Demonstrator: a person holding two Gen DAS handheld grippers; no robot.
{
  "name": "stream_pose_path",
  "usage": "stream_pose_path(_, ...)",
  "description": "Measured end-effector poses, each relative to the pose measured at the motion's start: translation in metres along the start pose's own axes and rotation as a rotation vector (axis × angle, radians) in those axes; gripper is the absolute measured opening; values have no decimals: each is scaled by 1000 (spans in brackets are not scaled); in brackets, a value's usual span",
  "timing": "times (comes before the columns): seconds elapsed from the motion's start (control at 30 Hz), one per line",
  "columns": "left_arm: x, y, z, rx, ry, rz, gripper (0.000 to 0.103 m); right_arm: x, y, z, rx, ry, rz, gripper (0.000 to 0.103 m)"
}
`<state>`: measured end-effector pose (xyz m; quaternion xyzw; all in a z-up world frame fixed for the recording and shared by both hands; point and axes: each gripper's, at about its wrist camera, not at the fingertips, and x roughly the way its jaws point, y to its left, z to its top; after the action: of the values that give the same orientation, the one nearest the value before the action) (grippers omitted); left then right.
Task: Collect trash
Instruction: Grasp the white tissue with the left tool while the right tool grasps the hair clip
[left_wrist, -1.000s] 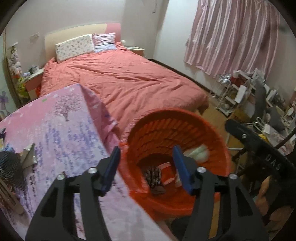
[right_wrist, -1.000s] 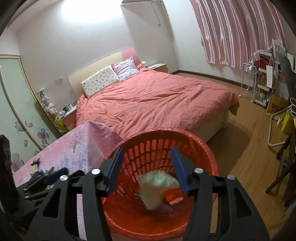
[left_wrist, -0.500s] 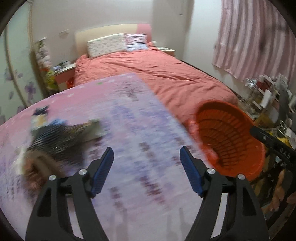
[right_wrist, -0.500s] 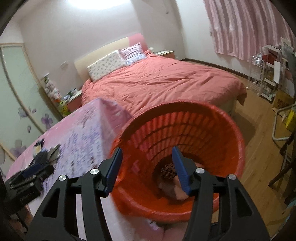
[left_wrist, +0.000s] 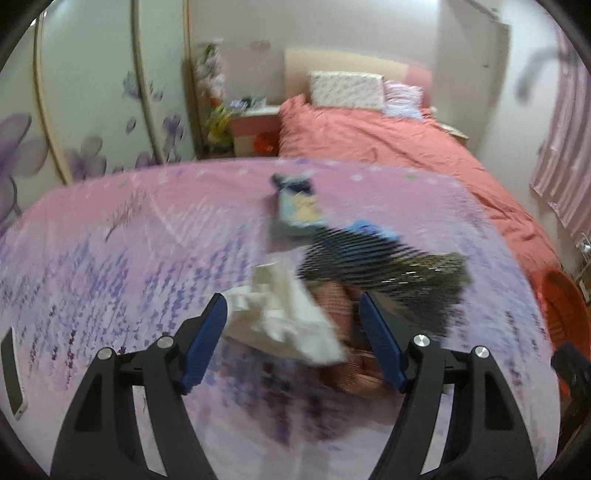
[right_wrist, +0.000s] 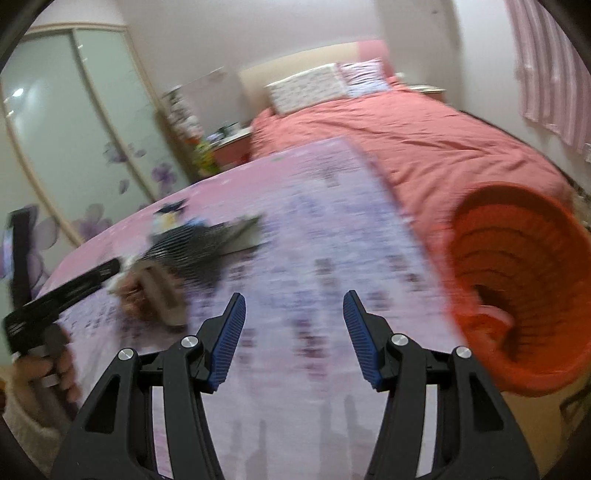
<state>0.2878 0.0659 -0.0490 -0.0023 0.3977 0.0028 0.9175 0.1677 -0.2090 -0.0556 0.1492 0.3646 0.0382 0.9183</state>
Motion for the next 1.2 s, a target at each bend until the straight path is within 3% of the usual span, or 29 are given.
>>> stream_pose_path(0.13,28,21,1,-6,66,24,57,23,45,-3,-74,48,75,54)
stream_pose_path(0.37,38,54,-13,-16,92,23,55,66,88,-9,-159,136,100,45)
stream_pose_path(0.47,41,61,-15,-22,96,0,55,77,93,-10,-166,162,89,24)
stream_pose_path(0.53,42,62,-15,-23,90,-18,55,75,90,-11,-165,161,90,19)
stream_pose_path(0.67,44,59,-16,-11,85,-57,40,60,79,-15,-169,128,61,18)
stream_pose_path(0.83,35,43,-25,32,66,-136,40,44,40,-10,-77,93,-11,17)
stream_pose_path(1.0,36,39,-27,60,58,-90,44,42,15,-4,-31,76,-73,18)
stream_pose_path(1.1,40,41,-26,41,66,-79,44,49,18,-5,-34,92,-58,18)
stream_pose_path(1.2,42,39,-25,50,73,-60,44,56,30,-8,-83,71,-96,20)
